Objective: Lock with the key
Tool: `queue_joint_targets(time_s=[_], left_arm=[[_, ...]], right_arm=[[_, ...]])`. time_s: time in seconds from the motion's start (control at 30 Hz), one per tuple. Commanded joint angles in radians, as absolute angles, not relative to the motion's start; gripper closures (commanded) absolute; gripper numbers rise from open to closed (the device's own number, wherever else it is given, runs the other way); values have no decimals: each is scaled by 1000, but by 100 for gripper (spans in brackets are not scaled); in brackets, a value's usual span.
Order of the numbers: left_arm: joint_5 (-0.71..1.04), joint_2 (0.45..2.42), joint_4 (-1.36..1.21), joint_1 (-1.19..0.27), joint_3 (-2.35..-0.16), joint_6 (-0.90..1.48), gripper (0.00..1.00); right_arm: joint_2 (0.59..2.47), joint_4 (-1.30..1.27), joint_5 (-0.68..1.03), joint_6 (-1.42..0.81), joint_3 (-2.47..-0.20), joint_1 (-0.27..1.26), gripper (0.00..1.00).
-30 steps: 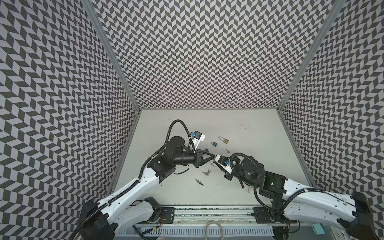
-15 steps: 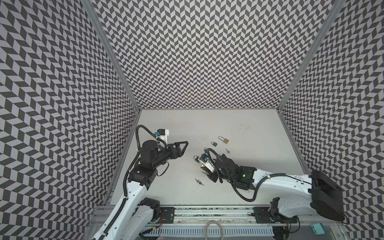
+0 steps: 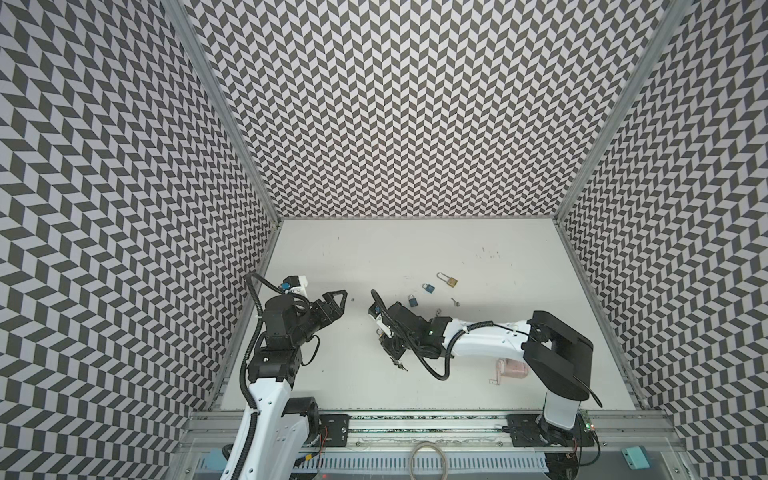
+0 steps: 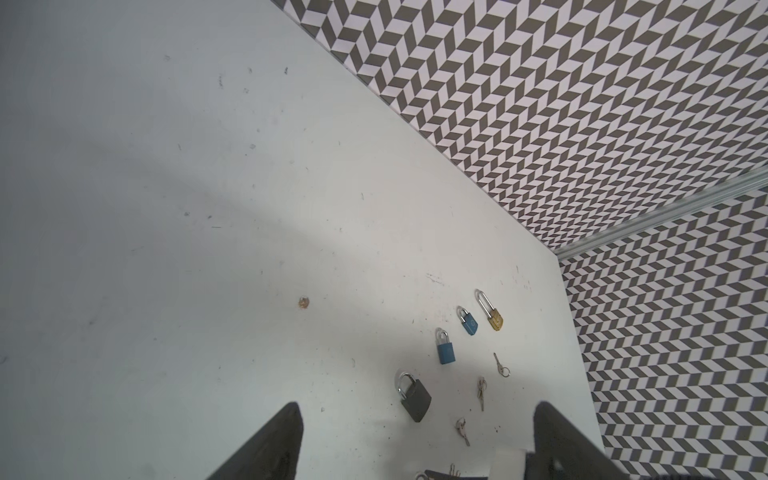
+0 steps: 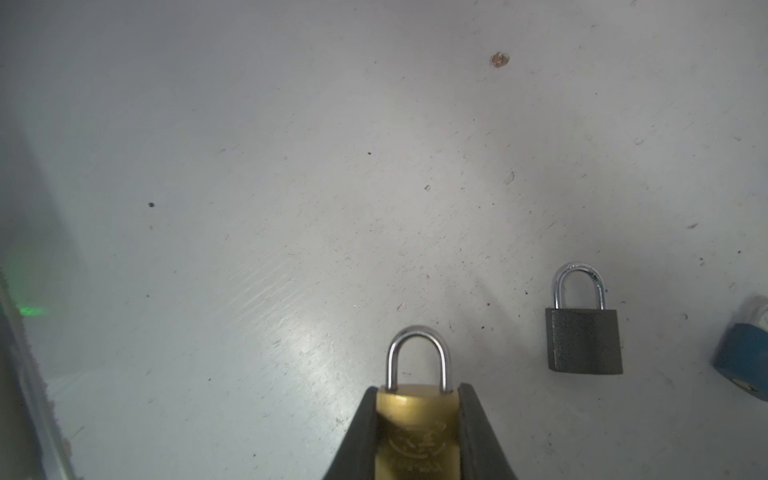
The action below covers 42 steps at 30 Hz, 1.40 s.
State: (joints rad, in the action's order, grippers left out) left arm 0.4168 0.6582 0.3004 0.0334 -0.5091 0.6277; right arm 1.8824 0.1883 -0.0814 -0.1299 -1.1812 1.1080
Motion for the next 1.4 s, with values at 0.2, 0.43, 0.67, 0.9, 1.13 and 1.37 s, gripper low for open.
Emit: queue_joint_targets(time_s=[0.2,0.43,0.67,0.9,1.13,1.37], left_arm=[[363,632,321,39,-517,620,8],[351,632,329,40,-527,615,6],[293,632,318,39,-538,616,1],[122,622,214,35,-526,661,1],[70,596,-188,38,-372,557,1],[-50,685,-491,30,-238,369,1]], right_arm=[[1973,261,-85,-175,-1288,1092,99],[2056,262,-68,-160,-1358,1090,88],[2042,234,-19,-158,-1361,1075,54],[1761,92,-63,-191,-1181,1025,40],[1305,-219,-216,-266,-767,792,24],[1065,-640,-634,-109,-412,594,13]])
